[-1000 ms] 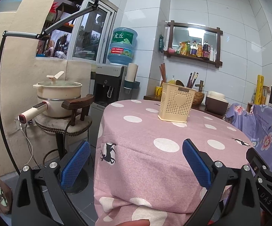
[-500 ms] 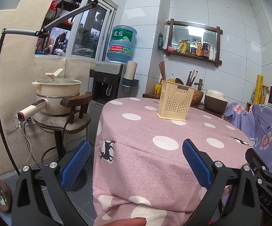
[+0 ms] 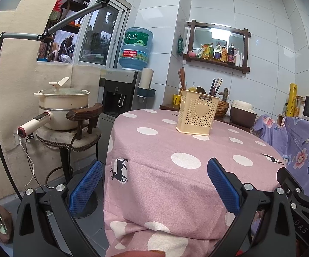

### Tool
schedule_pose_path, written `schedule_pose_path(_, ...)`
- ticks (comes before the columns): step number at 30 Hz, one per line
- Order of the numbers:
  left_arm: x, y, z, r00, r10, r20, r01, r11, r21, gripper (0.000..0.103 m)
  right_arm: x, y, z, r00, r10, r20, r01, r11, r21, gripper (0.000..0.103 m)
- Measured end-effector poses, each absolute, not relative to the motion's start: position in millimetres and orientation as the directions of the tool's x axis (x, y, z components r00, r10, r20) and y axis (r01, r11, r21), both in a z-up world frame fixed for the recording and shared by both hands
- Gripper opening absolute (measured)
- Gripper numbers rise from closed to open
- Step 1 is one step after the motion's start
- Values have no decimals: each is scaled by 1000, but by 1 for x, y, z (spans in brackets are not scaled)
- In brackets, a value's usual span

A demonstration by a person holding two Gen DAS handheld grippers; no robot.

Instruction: Organize utensils

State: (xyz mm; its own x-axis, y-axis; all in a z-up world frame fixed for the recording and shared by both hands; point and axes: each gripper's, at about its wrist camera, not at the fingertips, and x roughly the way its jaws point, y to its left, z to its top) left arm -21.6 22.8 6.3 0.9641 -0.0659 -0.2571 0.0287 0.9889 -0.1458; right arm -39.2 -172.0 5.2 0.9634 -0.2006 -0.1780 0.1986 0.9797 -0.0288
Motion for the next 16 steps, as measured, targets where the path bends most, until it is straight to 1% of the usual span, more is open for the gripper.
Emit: schedule_pose_path(16, -21, 21, 5, 963, -67, -261, 29, 989, -146, 98, -39, -171, 4, 963, -199, -180, 197, 980, -30, 97)
